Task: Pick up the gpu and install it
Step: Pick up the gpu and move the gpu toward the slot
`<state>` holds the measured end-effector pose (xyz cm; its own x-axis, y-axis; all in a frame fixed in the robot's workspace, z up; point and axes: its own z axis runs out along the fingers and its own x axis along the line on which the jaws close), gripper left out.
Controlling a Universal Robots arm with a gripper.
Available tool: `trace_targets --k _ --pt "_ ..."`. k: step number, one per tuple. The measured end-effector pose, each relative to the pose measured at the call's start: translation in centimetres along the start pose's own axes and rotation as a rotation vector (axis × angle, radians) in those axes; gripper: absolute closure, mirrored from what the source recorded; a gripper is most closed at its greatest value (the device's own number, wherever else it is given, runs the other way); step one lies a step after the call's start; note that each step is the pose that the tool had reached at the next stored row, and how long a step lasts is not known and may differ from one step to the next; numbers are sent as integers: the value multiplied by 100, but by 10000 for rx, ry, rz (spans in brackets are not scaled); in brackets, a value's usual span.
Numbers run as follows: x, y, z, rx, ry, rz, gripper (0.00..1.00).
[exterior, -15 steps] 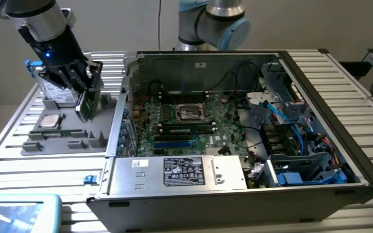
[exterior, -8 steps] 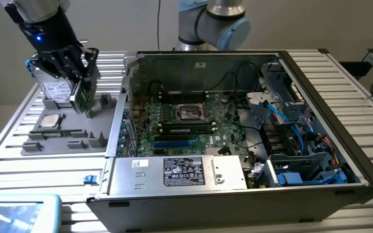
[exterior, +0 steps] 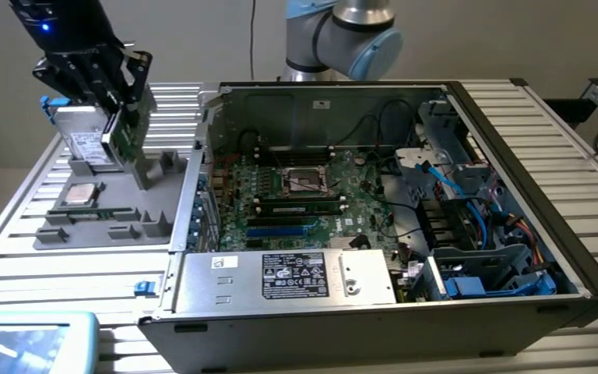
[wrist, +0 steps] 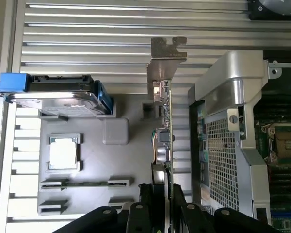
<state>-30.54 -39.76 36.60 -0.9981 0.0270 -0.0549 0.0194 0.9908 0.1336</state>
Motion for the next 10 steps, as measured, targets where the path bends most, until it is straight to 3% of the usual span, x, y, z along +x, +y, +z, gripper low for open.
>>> trace_targets --k 5,10 --pt "-95 10 -222 2 58 8 72" --pt "-281 14 -401 -23 88 13 72"
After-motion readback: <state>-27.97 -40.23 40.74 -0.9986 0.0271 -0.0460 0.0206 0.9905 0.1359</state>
